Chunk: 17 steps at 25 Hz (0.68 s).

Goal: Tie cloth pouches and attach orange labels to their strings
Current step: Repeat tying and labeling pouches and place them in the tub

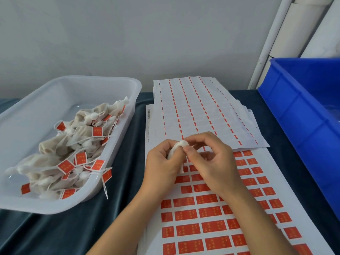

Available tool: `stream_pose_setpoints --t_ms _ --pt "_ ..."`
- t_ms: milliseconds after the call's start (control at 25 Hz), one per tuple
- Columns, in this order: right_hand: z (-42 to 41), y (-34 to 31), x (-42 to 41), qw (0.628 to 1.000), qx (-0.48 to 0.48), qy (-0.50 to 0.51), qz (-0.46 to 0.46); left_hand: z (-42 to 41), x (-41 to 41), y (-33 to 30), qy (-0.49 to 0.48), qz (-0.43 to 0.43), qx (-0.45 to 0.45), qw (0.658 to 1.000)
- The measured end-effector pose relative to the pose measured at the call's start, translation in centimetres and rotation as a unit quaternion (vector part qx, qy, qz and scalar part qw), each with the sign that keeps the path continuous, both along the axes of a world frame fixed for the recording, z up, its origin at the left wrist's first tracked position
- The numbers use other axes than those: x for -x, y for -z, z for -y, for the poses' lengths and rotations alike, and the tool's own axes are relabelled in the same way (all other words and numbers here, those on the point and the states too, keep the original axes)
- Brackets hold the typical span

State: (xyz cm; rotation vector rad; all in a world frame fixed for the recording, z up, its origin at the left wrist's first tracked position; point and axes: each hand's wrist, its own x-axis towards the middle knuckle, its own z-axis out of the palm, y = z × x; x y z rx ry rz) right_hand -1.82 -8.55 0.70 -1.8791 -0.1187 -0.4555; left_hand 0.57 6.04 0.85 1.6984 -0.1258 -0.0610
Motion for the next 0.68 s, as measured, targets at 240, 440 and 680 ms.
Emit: stream_pose_setpoints --t_ms 240,440,680 --pt "0.22 0.36 -0.16 0.999 -0.020 0.038 -0.005 0.02 -0.15 -0.04 0.042 -0.015 -0.005 0.999" --pt "-0.12 0.00 -0.14 0.997 0.003 0.055 0.046 -0.24 -0.18 -0.41 0.065 -0.022 0.019 0.997" --pt "-0.09 0.10 0.17 0.991 0.081 0.039 0.098 -0.11 -0.10 -0.45 0.054 -0.035 0.017 0.998"
